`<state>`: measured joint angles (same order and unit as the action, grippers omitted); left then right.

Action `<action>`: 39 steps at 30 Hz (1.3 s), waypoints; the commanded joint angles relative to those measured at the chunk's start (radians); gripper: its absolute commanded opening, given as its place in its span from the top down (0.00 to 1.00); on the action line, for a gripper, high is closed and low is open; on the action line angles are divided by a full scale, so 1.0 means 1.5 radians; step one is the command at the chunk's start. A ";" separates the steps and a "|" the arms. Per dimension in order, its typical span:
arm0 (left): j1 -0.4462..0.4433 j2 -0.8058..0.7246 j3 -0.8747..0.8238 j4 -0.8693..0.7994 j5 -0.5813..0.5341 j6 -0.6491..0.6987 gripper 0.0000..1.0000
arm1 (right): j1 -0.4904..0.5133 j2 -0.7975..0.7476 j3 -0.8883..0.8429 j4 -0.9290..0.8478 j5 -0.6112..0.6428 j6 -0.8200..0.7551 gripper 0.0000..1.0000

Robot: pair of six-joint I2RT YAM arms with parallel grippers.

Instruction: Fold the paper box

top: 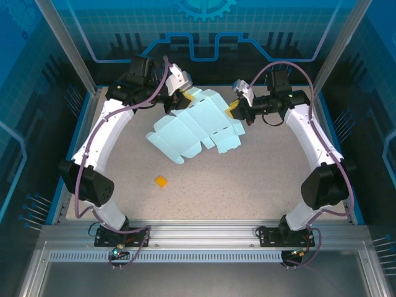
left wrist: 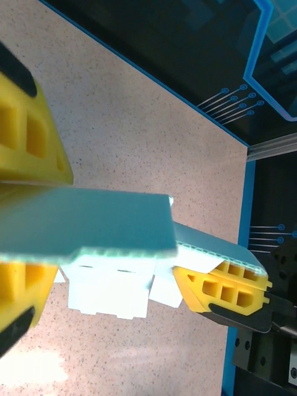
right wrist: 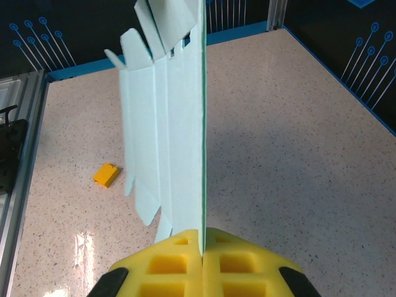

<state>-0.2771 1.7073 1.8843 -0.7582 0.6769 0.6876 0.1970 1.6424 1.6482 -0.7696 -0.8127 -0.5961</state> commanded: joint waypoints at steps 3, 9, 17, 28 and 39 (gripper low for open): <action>0.006 0.015 0.019 -0.022 0.048 -0.025 0.91 | -0.007 0.013 0.040 0.001 -0.063 -0.003 1.00; 0.012 0.000 0.012 -0.010 0.078 -0.081 1.00 | -0.011 0.027 0.058 0.015 -0.053 0.015 0.95; 0.020 -0.085 -0.115 0.103 0.104 -0.143 1.00 | -0.051 0.012 0.043 0.067 -0.111 0.036 0.43; 0.035 -0.138 -0.207 0.196 0.156 -0.223 1.00 | -0.037 0.016 0.012 0.112 -0.188 0.002 0.35; 0.035 -0.139 -0.215 0.190 0.158 -0.233 1.00 | -0.014 0.004 -0.036 0.186 -0.189 0.040 0.70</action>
<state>-0.2317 1.5291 1.5768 -0.4885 0.8734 0.3481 0.1589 1.6653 1.5871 -0.5285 -1.0592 -0.5480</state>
